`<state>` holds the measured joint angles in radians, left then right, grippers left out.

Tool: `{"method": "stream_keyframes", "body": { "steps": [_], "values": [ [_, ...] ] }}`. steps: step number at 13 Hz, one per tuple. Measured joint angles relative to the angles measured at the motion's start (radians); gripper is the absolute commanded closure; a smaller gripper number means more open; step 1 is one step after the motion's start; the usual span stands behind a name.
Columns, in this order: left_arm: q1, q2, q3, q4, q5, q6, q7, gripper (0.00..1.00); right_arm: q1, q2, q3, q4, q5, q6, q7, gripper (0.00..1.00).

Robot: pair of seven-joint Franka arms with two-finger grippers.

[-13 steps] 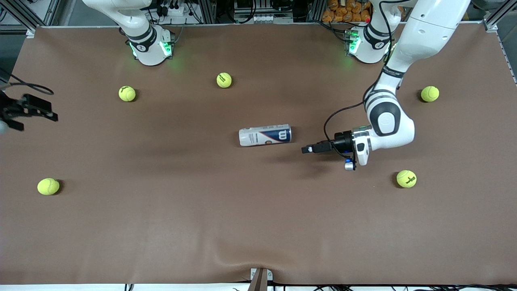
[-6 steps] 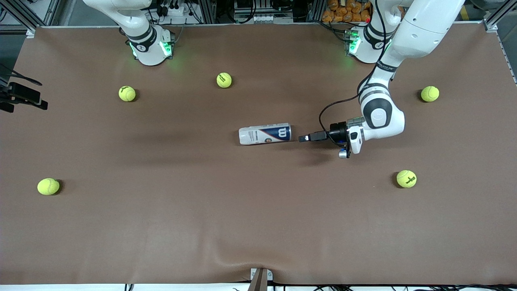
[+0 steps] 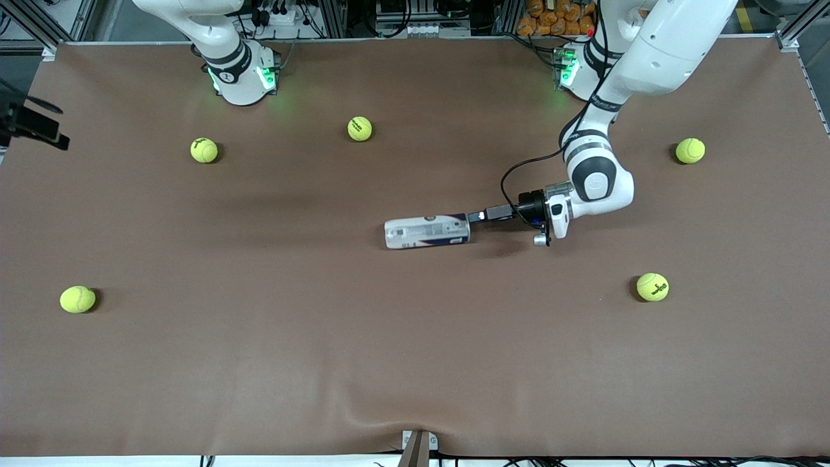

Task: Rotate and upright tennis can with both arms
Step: 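Grasp the can's end with the left gripper, then rotate the can upright with the left gripper and lower it onto the table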

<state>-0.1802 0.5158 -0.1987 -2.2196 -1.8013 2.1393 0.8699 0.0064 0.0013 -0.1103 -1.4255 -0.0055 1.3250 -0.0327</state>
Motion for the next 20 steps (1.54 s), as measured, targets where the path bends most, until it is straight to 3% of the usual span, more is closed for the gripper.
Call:
{"method": "stream_keyframes", "body": {
  "steps": [4, 5, 6, 8, 12, 14, 18, 20],
  "values": [
    [-0.001, 0.054, 0.0, 0.062, -0.027, 0.0, 0.019, 0.41, -0.001, -0.013, -0.005, -0.008, -0.002, 0.037, -0.021, 0.0],
    [-0.006, 0.064, -0.002, 0.082, -0.04, 0.0, 0.019, 0.5, -0.003, -0.012, -0.006, -0.013, 0.009, 0.036, -0.021, 0.0],
    [-0.017, 0.079, -0.003, 0.102, -0.058, 0.0, 0.019, 0.63, -0.006, -0.012, -0.008, -0.015, 0.031, 0.033, -0.021, 0.0],
    [-0.042, 0.108, -0.004, 0.142, -0.092, 0.0, 0.019, 1.0, -0.013, -0.012, -0.012, -0.016, 0.046, 0.032, -0.024, 0.0],
    [-0.059, 0.123, -0.004, 0.228, -0.101, 0.024, -0.01, 1.0, -0.013, -0.012, -0.011, -0.016, 0.047, 0.035, -0.034, 0.0],
    [-0.065, 0.1, -0.005, 0.298, -0.075, 0.069, -0.157, 1.0, -0.013, -0.012, -0.011, -0.016, 0.047, 0.035, -0.034, 0.0],
    [-0.109, -0.006, -0.006, 0.437, 0.175, 0.16, -0.65, 1.0, -0.012, -0.007, -0.01, -0.016, 0.047, 0.035, -0.034, 0.0],
    [-0.122, -0.051, -0.006, 0.481, 0.396, 0.172, -0.899, 1.0, -0.011, -0.006, -0.007, -0.016, 0.047, 0.035, -0.034, 0.0]
  ]
}}
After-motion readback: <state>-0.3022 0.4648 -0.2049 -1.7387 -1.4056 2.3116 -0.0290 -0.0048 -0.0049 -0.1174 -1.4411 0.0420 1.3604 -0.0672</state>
